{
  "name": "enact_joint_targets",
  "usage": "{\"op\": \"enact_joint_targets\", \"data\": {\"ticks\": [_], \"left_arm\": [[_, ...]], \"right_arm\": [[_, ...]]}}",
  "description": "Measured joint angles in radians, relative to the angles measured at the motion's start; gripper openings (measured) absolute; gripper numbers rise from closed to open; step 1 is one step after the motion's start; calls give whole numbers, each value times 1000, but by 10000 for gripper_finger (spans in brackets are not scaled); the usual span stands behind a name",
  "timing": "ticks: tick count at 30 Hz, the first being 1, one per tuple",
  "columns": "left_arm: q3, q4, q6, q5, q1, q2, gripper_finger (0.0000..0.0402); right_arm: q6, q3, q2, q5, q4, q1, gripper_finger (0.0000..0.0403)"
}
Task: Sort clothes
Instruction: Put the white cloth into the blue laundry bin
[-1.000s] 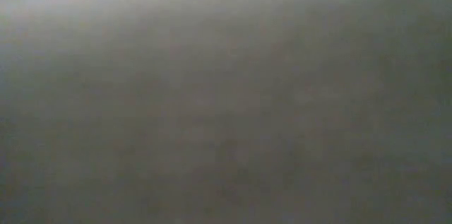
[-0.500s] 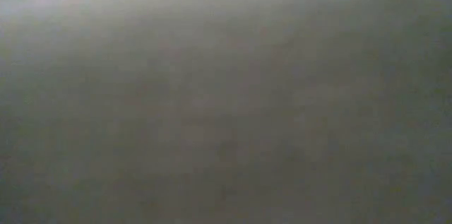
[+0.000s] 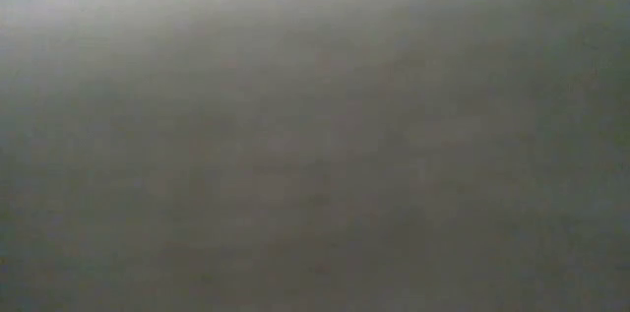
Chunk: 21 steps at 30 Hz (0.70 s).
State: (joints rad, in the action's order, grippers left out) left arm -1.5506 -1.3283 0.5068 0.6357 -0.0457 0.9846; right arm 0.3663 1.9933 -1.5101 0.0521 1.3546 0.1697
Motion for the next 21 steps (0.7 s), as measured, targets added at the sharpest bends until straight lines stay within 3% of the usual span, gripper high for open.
{"op": "enact_joint_targets", "data": {"ticks": [8,21], "left_arm": [[37,99,-27,7,121,13,265],[37,175,-30,158,363,112,233]], "right_arm": [[-73,-92,67,0,1,-48,82],[-216,-317,182,-1,-31,-170,80]]}}
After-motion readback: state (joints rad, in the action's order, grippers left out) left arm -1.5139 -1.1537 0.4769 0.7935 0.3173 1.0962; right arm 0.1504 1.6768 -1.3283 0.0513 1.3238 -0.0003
